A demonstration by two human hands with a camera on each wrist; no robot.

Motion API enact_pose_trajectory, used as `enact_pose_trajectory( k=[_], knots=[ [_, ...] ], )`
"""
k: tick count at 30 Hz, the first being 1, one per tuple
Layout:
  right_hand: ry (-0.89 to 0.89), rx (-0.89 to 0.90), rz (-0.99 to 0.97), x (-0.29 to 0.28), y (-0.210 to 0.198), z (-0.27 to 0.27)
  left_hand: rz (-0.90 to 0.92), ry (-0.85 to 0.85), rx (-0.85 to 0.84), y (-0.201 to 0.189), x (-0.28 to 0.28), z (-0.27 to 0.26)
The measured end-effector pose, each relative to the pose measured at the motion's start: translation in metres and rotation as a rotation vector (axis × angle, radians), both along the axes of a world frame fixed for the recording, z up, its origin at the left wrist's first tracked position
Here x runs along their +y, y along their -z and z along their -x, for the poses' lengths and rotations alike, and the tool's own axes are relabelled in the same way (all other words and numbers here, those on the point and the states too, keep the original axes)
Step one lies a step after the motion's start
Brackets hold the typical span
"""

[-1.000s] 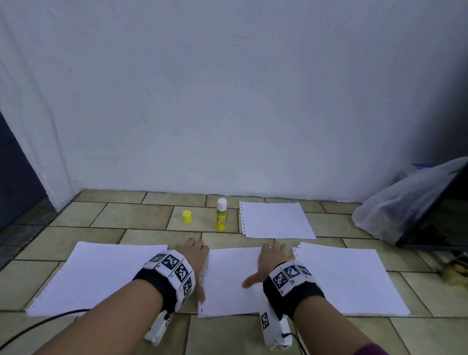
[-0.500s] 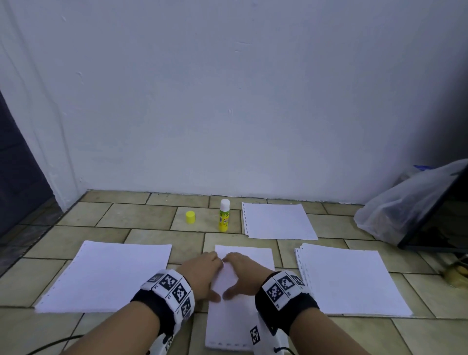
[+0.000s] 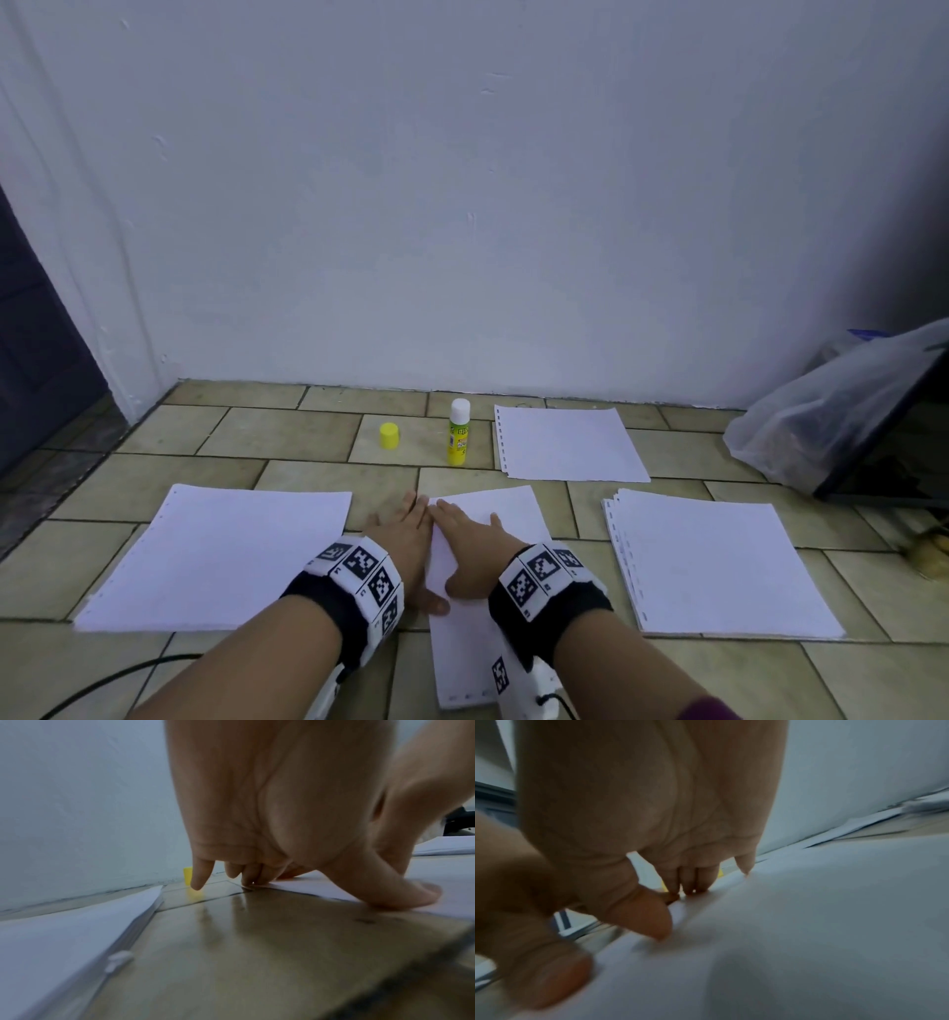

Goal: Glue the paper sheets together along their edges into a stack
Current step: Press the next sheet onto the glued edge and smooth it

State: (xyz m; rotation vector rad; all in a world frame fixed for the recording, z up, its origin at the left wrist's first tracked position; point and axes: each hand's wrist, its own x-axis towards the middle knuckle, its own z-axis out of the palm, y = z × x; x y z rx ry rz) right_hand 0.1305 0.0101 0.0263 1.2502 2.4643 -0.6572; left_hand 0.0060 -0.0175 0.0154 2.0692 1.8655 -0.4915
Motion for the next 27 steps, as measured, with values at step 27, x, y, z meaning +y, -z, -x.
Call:
enact_pose_trajectory(
  k=[27],
  knots=[
    [0.276, -0.194, -0.27, -0.001, -0.004, -0.019, -0.008, 0.021, 0.142, -0.043, 0.001, -0.002]
  ],
)
